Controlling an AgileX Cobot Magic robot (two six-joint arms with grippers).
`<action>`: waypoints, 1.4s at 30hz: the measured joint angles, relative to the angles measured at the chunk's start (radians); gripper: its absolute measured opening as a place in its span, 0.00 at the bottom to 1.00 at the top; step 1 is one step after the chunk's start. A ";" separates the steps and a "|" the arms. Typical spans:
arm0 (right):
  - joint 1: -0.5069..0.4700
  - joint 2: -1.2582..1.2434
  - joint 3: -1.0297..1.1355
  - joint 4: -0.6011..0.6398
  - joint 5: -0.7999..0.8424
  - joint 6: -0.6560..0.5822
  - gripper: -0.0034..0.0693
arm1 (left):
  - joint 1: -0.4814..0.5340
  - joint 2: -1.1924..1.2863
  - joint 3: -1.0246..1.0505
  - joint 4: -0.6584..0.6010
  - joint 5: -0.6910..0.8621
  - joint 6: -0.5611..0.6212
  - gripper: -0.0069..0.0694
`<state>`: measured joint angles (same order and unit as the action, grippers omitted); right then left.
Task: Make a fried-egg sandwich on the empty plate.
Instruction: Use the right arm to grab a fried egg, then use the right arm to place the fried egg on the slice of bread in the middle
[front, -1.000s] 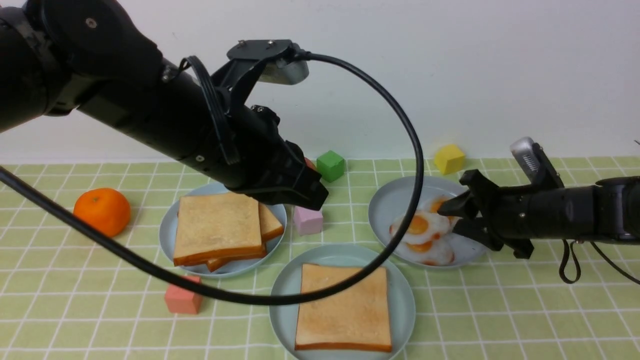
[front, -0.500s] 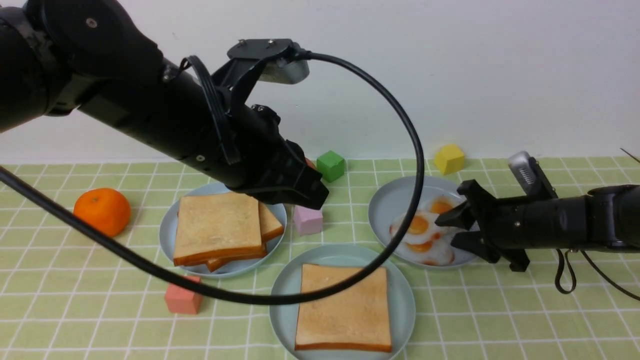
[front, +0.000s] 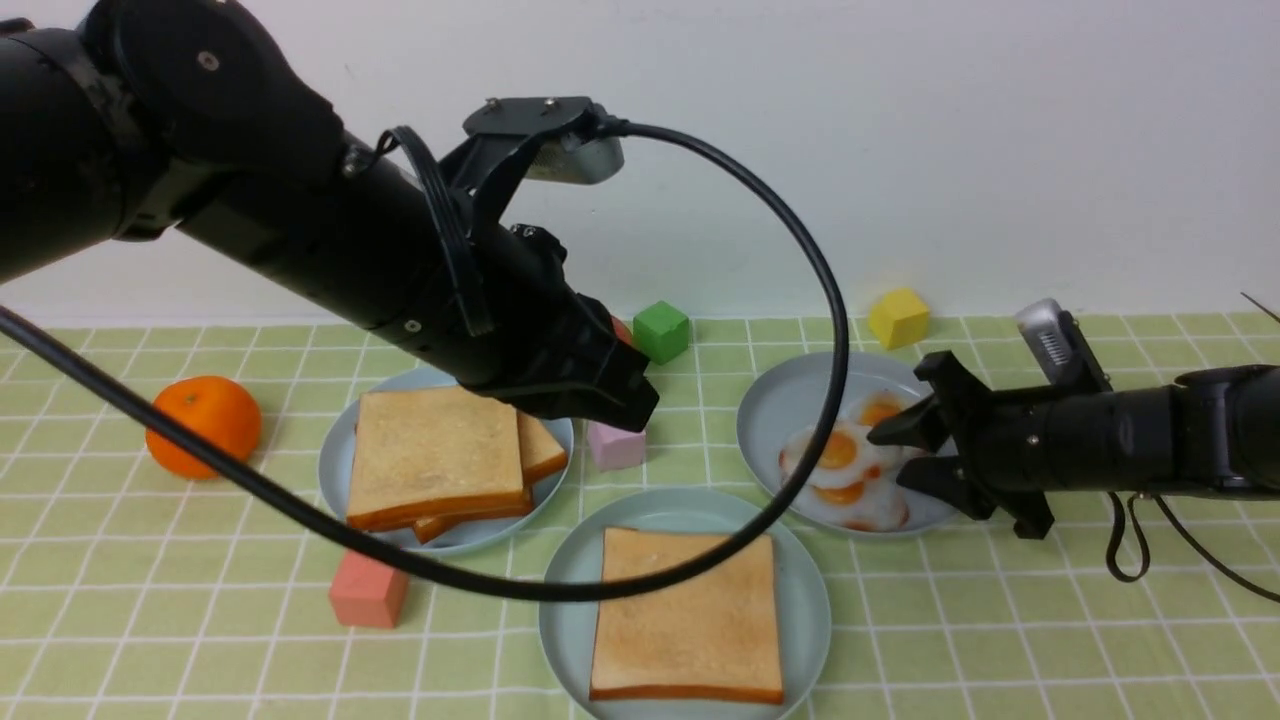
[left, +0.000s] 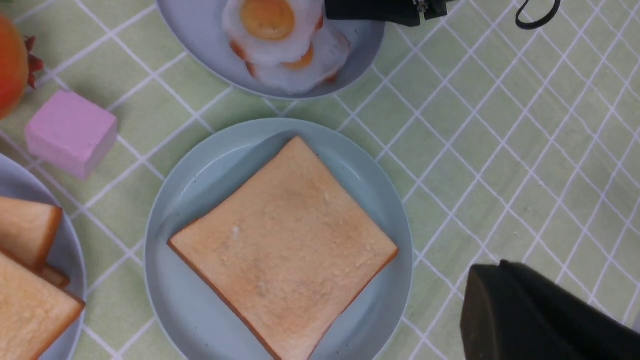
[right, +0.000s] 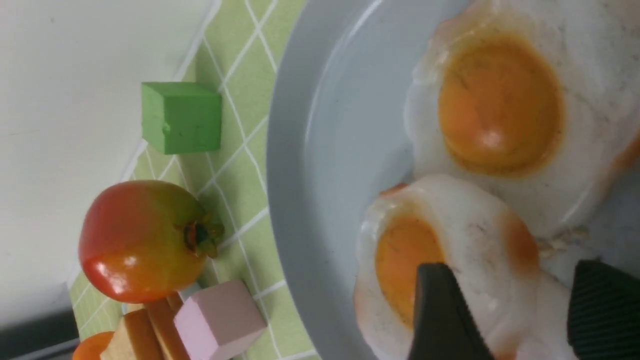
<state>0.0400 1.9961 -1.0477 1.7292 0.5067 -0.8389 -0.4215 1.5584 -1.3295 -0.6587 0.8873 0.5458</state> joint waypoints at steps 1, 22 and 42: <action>0.000 0.000 -0.004 0.000 0.000 0.000 0.55 | 0.000 0.000 0.000 0.000 0.000 0.000 0.09; 0.000 0.050 -0.020 0.008 0.020 0.000 0.17 | 0.000 0.000 0.000 0.000 0.018 -0.003 0.11; 0.000 -0.100 -0.018 -0.008 0.113 -0.010 0.15 | 0.000 -0.076 0.000 0.078 0.044 -0.073 0.13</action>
<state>0.0400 1.8963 -1.0653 1.7213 0.6197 -0.8491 -0.4215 1.4826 -1.3295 -0.5804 0.9316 0.4725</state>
